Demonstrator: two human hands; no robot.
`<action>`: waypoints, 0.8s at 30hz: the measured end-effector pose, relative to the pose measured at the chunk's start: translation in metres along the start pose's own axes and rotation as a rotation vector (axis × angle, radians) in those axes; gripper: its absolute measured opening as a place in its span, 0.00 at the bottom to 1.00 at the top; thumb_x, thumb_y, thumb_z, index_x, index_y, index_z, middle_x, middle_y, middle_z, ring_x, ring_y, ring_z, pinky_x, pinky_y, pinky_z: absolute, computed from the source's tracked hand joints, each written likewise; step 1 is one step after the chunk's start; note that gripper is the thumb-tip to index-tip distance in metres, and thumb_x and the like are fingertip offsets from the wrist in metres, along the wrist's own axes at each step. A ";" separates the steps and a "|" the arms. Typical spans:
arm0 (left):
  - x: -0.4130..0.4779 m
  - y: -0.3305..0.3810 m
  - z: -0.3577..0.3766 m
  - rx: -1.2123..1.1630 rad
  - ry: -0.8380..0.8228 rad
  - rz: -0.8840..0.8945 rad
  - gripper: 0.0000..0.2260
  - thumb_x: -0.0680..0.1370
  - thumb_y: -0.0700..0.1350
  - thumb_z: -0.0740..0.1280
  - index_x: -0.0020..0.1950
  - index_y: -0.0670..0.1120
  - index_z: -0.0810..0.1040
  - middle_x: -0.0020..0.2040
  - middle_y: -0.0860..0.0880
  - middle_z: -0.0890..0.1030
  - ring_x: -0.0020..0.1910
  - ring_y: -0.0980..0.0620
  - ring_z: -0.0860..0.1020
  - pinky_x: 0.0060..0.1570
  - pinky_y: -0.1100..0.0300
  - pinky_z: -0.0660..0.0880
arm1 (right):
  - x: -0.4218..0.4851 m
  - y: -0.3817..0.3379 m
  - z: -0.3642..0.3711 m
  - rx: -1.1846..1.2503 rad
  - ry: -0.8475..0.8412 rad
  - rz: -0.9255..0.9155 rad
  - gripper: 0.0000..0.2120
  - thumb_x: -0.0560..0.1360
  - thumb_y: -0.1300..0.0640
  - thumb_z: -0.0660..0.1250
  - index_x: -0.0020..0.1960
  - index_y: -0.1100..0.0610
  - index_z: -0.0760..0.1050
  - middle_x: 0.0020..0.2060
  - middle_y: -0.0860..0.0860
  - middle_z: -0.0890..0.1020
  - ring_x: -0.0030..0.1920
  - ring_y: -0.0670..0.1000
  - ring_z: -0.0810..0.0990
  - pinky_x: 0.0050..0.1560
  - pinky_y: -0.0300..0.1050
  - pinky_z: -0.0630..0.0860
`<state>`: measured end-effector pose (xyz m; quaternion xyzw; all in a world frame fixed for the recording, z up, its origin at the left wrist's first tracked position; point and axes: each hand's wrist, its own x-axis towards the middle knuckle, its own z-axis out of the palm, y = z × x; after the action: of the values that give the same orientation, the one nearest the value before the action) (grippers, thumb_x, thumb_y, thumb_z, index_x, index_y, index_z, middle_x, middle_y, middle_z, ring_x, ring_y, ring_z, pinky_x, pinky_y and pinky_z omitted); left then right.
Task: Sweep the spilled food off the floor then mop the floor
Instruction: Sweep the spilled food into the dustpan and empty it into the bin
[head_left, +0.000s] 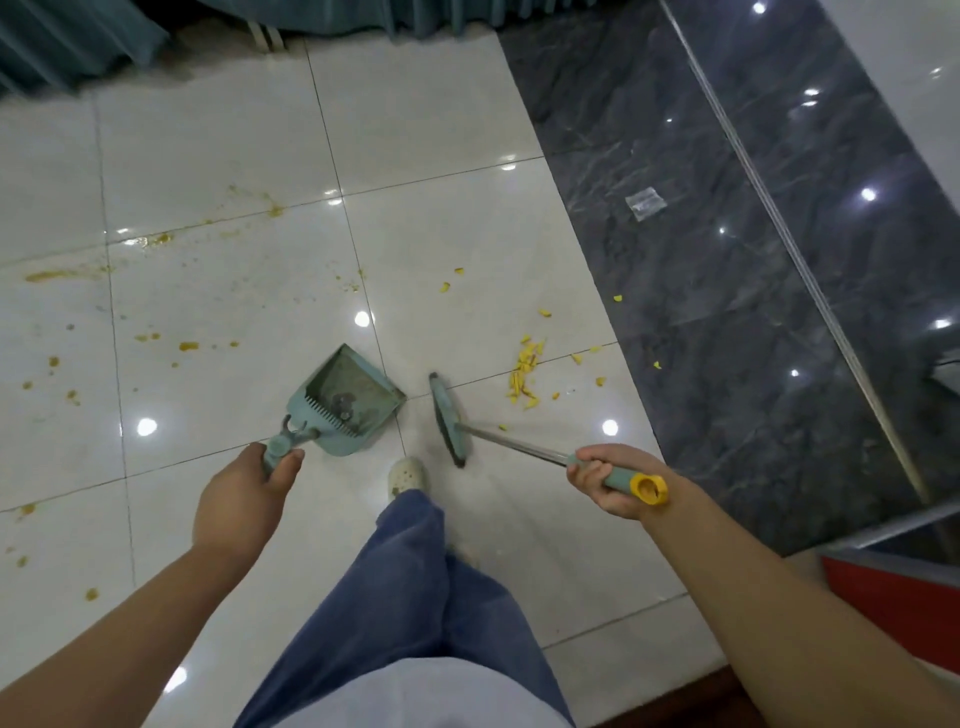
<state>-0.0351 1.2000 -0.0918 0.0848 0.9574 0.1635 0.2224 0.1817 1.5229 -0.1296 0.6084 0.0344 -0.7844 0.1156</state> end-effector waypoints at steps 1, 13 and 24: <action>0.005 0.001 0.000 -0.002 -0.006 0.000 0.16 0.80 0.53 0.60 0.41 0.42 0.71 0.32 0.44 0.75 0.33 0.44 0.74 0.32 0.56 0.67 | 0.000 -0.006 -0.001 0.005 0.017 -0.011 0.09 0.81 0.60 0.57 0.45 0.64 0.67 0.33 0.57 0.70 0.15 0.46 0.69 0.14 0.32 0.67; 0.102 0.036 -0.023 -0.020 -0.089 0.049 0.15 0.80 0.52 0.60 0.42 0.41 0.71 0.31 0.45 0.75 0.31 0.45 0.73 0.30 0.57 0.66 | -0.012 -0.077 0.093 0.005 0.085 -0.153 0.07 0.81 0.61 0.55 0.46 0.63 0.66 0.27 0.56 0.69 0.14 0.45 0.67 0.13 0.32 0.66; 0.180 0.044 -0.045 -0.008 -0.172 -0.008 0.15 0.79 0.53 0.61 0.42 0.42 0.73 0.30 0.46 0.75 0.31 0.47 0.74 0.30 0.57 0.67 | 0.053 -0.145 0.258 0.002 -0.113 -0.084 0.06 0.81 0.61 0.56 0.47 0.62 0.65 0.28 0.58 0.72 0.16 0.46 0.69 0.16 0.32 0.68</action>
<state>-0.2110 1.2713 -0.1096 0.0938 0.9344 0.1587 0.3047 -0.1070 1.6066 -0.1266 0.5614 0.0525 -0.8216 0.0835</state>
